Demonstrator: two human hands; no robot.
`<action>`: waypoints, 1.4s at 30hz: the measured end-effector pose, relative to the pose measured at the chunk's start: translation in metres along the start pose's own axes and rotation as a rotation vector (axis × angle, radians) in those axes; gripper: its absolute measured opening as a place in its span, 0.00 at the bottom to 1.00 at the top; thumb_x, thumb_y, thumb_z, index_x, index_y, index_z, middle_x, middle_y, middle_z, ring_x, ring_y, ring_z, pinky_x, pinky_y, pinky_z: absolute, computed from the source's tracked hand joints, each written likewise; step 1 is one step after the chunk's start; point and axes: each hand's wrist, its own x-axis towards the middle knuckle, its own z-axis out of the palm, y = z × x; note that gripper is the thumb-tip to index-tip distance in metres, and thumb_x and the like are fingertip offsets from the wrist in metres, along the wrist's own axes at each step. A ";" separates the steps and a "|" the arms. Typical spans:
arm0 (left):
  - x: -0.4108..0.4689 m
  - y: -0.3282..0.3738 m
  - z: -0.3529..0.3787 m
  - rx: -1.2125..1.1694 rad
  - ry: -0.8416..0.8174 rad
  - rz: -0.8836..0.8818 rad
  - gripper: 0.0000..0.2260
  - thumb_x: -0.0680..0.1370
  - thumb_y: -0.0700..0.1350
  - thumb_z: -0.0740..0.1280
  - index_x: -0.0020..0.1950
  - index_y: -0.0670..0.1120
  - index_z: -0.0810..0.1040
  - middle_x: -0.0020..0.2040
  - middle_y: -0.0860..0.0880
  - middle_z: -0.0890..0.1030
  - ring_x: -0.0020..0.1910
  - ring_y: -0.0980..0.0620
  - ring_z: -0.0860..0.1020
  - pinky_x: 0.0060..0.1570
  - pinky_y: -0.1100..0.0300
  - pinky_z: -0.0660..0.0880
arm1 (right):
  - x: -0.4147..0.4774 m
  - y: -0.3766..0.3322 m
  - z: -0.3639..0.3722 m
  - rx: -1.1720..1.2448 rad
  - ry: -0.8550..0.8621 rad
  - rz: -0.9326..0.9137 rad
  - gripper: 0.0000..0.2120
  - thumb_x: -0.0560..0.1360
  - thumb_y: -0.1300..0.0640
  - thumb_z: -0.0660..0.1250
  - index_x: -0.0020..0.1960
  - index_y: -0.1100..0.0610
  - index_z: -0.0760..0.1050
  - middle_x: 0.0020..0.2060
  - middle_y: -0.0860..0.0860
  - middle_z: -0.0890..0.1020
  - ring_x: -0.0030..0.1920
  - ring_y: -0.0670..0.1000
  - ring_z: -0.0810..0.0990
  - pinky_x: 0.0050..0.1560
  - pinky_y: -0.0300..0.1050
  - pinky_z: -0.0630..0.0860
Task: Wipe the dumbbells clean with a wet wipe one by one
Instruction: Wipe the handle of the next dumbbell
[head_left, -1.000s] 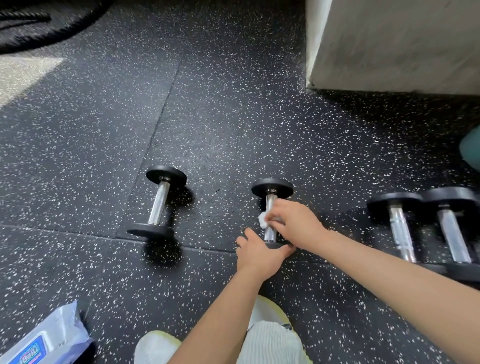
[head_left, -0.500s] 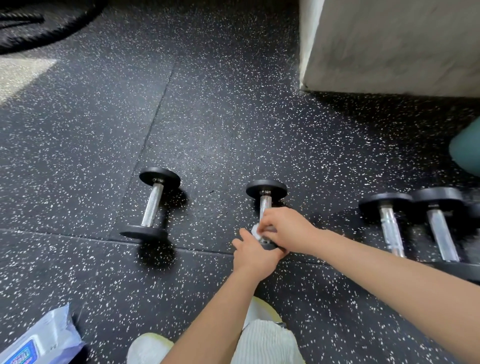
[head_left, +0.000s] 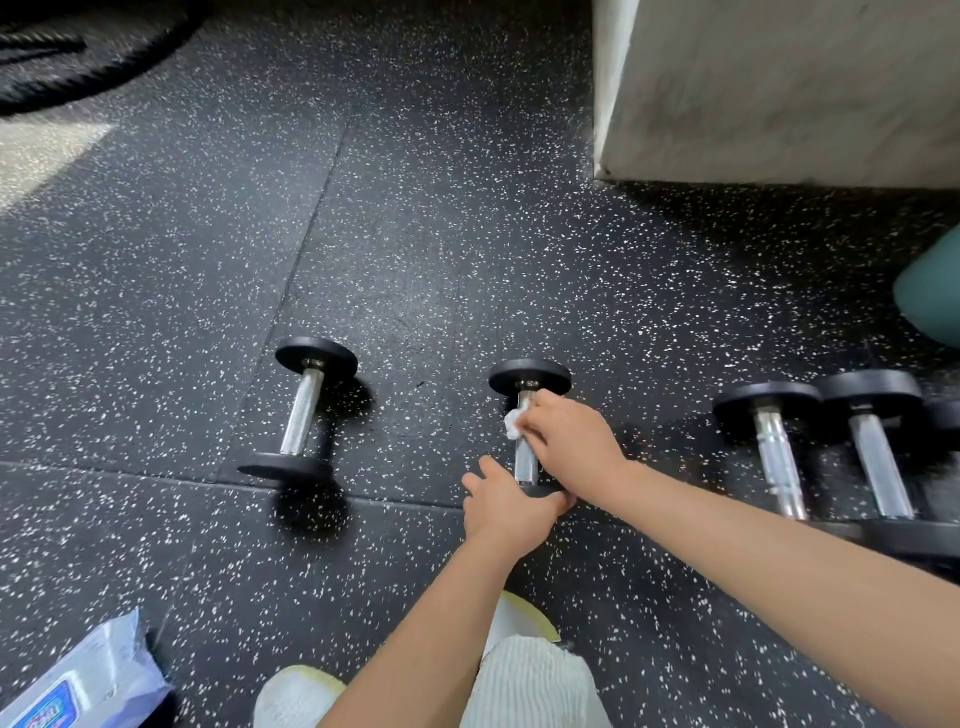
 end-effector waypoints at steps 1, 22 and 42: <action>0.000 0.000 0.000 0.004 0.000 0.001 0.54 0.68 0.68 0.76 0.80 0.43 0.52 0.73 0.41 0.62 0.72 0.37 0.69 0.69 0.45 0.71 | -0.006 0.000 0.001 0.012 -0.005 -0.032 0.08 0.81 0.53 0.64 0.51 0.52 0.82 0.47 0.49 0.77 0.44 0.54 0.80 0.39 0.49 0.75; -0.007 0.011 0.005 0.136 0.118 -0.010 0.49 0.69 0.66 0.77 0.77 0.44 0.58 0.72 0.41 0.64 0.71 0.37 0.69 0.70 0.45 0.70 | 0.019 0.012 0.005 -0.238 0.101 0.086 0.13 0.65 0.64 0.78 0.47 0.55 0.80 0.41 0.49 0.75 0.35 0.52 0.76 0.25 0.43 0.62; 0.000 -0.023 0.013 0.389 0.235 0.414 0.27 0.74 0.67 0.72 0.57 0.48 0.69 0.58 0.50 0.74 0.58 0.46 0.74 0.55 0.52 0.74 | -0.021 0.022 0.001 0.063 0.044 0.009 0.07 0.80 0.53 0.66 0.53 0.51 0.83 0.47 0.46 0.77 0.44 0.52 0.80 0.39 0.47 0.75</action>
